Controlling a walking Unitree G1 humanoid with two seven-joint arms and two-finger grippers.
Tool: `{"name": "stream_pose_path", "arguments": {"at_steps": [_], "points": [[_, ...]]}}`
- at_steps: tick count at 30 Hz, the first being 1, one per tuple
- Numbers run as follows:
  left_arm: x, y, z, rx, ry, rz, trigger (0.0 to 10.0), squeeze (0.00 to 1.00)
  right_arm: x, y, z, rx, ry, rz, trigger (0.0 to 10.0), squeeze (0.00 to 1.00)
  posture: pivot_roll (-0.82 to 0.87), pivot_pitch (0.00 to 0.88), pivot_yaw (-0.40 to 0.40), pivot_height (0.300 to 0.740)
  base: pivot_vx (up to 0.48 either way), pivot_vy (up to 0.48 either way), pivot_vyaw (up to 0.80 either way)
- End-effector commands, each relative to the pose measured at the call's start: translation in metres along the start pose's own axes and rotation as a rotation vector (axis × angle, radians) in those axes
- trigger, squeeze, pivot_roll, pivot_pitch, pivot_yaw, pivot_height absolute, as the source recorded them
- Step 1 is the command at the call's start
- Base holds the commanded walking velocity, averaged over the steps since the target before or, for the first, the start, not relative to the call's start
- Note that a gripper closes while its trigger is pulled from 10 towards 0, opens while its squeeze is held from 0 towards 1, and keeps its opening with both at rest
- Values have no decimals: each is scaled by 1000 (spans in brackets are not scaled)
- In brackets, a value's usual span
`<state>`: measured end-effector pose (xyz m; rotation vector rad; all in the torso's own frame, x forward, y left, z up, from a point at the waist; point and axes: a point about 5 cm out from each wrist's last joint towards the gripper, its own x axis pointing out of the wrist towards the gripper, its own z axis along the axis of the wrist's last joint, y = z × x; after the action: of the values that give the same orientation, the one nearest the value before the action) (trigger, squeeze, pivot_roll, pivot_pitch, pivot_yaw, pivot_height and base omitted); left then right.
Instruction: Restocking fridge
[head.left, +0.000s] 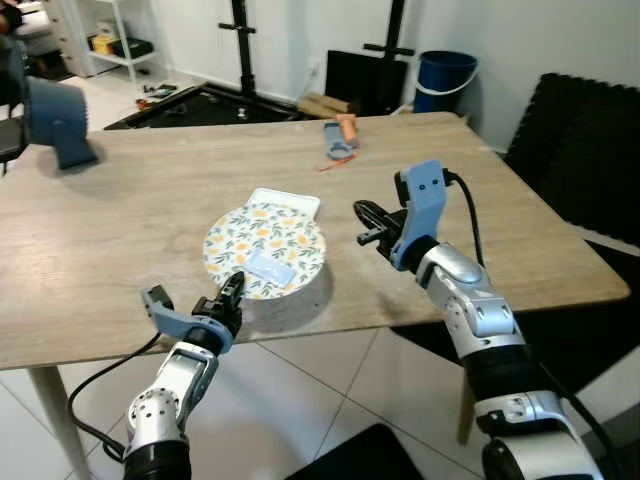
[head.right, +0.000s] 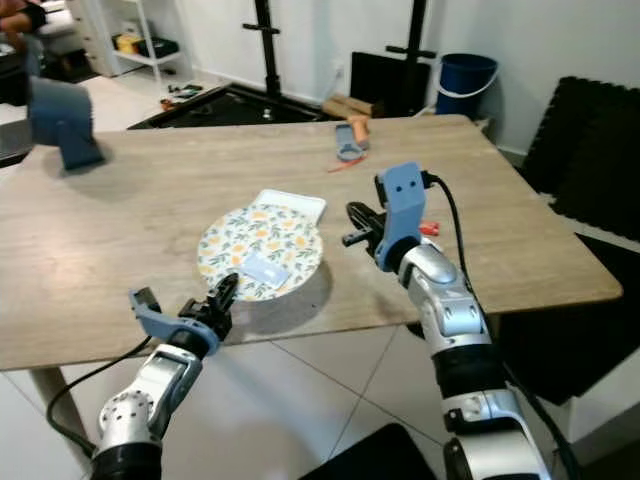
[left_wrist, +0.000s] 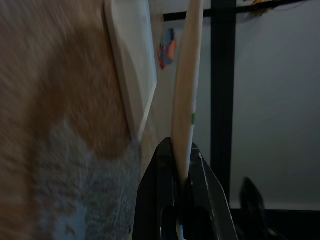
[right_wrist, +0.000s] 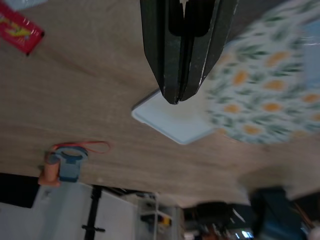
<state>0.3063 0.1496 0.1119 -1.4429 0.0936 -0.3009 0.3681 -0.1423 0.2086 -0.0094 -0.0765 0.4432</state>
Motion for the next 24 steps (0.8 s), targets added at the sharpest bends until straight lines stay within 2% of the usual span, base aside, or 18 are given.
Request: {"name": "stream_pose_path", "arguments": {"at_steps": [1,6,10,15,22,24], "points": [[-5,8,2,-6,-18,34,10000,0,2,2,-1,-10,-1,-4,10000,0,-7,57,16,740,0,0,775],[-1,1,6,0,-48,-8,10000,0,-2,-12,-10,-41,54,-83,10000,0,-7,58,16,740,0,0,775],[0,0,7,1,-59,-12,10000,0,-2,-15,-13,-52,70,-104,10000,0,-8,57,16,740,0,0,775],[1,1,10,53,-67,-10,10000,0,-2,-19,-15,-62,78,-139,10000,0,-8,57,16,740,0,0,736],[0,-1,6,96,-52,-43,10000,0,-1,-22,-19,-81,109,-190,10000,0,-13,55,18,740,0,0,0],[0,-2,6,90,-58,-54,10000,0,-1,-22,-20,-82,109,-190,10000,0,-13,55,18,740,0,-461,0]]}}
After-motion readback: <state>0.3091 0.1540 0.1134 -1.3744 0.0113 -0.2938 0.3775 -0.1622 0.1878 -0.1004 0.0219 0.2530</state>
